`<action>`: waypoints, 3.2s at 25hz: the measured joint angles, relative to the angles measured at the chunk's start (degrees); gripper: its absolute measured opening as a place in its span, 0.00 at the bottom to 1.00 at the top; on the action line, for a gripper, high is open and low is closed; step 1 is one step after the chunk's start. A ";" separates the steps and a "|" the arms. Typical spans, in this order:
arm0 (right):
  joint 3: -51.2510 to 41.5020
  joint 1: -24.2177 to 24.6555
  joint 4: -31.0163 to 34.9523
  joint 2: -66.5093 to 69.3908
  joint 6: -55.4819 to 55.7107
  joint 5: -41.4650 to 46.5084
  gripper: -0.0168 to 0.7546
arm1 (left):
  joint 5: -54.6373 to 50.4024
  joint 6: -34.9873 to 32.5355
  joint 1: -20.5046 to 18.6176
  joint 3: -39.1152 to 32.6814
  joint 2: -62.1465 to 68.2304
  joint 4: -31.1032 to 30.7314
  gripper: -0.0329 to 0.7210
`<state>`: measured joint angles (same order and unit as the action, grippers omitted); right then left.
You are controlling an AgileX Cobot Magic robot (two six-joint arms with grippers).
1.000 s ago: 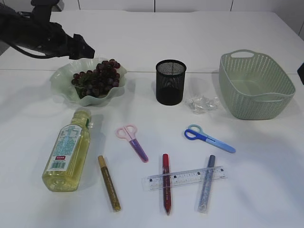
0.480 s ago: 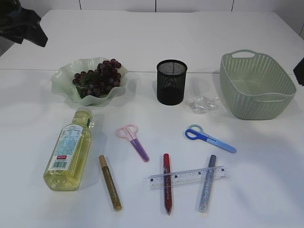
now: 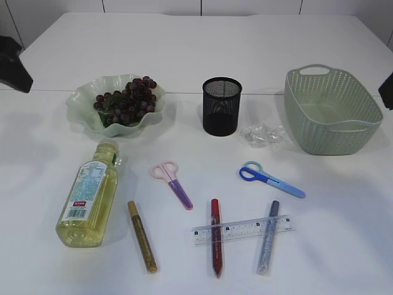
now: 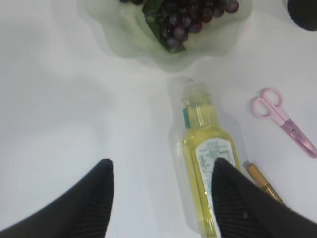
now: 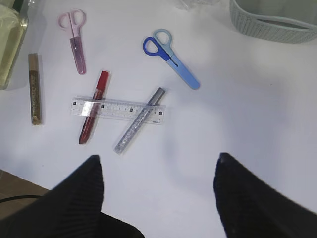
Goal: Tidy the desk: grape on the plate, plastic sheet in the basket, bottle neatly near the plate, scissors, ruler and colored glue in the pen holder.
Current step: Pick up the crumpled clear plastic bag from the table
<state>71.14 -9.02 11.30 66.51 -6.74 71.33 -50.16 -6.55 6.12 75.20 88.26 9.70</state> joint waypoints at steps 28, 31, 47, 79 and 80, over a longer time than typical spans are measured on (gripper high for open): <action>24.09 0.00 6.70 30.37 -3.23 -4.78 0.66 | -7.64 1.48 0.00 -13.05 -23.46 0.00 0.64; 30.05 0.00 6.35 37.08 -3.37 -3.48 0.65 | -7.64 1.51 0.00 -13.05 -23.46 0.00 0.64; 40.47 -2.23 0.50 55.44 -8.97 -5.75 0.65 | -7.76 1.51 0.00 -13.05 -23.46 0.00 0.62; 41.08 -3.80 -9.03 65.96 -10.25 -16.03 0.87 | -8.80 1.61 0.00 -13.05 -23.46 0.00 0.62; 41.08 -3.80 -9.03 66.09 -10.35 -16.27 0.87 | -8.80 1.61 0.00 -13.05 -23.46 0.00 0.62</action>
<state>112.23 -12.81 2.27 132.59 -17.09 55.06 -58.96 -4.95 6.12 62.15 64.80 9.70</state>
